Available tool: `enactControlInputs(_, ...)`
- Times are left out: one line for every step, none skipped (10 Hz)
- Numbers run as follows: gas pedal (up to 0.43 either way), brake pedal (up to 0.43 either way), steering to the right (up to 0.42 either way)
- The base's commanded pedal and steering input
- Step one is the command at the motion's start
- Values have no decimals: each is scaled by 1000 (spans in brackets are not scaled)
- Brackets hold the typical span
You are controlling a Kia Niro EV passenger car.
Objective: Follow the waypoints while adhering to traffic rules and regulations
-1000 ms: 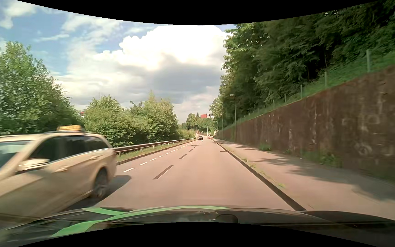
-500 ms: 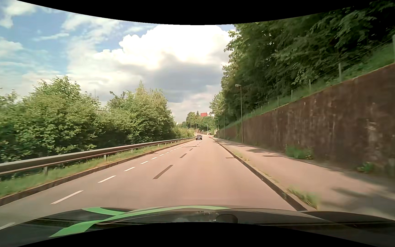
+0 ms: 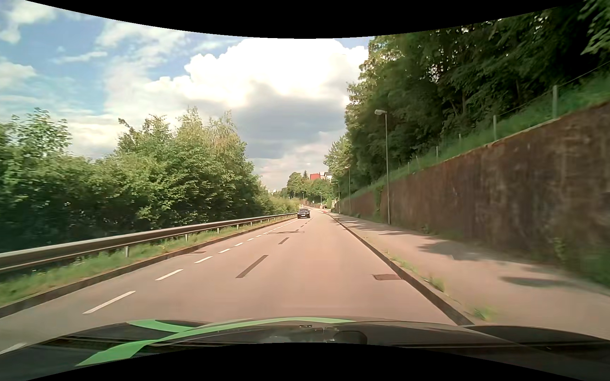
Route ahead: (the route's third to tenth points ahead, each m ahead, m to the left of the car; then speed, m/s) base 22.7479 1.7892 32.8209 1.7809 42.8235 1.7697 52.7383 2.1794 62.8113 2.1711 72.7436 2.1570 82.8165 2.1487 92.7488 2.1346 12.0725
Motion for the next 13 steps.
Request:
enactControlInputs(110, 0, -4)
enactControlInputs(110, 0, -4)
enactControlInputs(98, 0, -4)
enactControlInputs(79, 0, -4)
enactControlInputs(39, 0, -4)
enactControlInputs(28, 0, -4)
enactControlInputs(28, 0, -4)
enactControlInputs(28, 0, -3)
enactControlInputs(28, 0, 0)
enactControlInputs(28, 0, 0)
enactControlInputs(28, 0, 1)
enactControlInputs(28, 0, 1)
enactControlInputs(28, 0, 1)
